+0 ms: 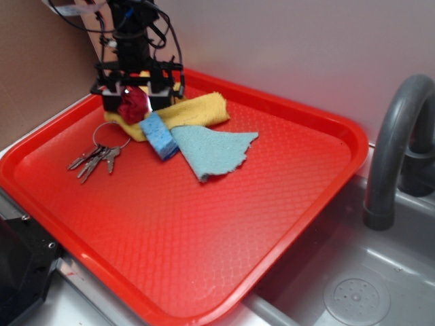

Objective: Grab the red paper.

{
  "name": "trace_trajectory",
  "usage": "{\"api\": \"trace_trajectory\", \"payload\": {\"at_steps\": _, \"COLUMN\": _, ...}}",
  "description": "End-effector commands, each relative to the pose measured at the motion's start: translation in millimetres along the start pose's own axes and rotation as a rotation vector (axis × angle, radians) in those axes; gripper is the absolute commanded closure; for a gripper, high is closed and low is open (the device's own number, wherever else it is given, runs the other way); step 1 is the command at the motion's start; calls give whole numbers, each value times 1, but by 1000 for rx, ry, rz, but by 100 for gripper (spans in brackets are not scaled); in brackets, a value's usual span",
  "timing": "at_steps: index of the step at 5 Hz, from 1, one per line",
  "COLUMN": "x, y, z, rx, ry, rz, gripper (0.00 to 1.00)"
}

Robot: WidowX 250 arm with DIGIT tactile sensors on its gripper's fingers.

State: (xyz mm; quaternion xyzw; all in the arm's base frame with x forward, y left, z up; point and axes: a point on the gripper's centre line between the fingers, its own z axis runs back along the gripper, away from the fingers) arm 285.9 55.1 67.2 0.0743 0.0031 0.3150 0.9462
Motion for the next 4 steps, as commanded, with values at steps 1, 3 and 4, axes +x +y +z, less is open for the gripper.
{"api": "trace_trajectory", "payload": {"at_steps": 1, "x": -52, "y": 63, "z": 117, "rx": -193, "ry": -76, "rz": 32, "gripper": 100}}
{"api": "trace_trajectory", "payload": {"at_steps": 3, "x": -98, "y": 67, "z": 165, "rx": -279, "ry": -93, "rz": -291, "gripper": 100}}
{"api": "trace_trajectory", "payload": {"at_steps": 4, "x": -103, "y": 58, "z": 152, "rx": -245, "ry": -78, "rz": -398, "gripper": 100}}
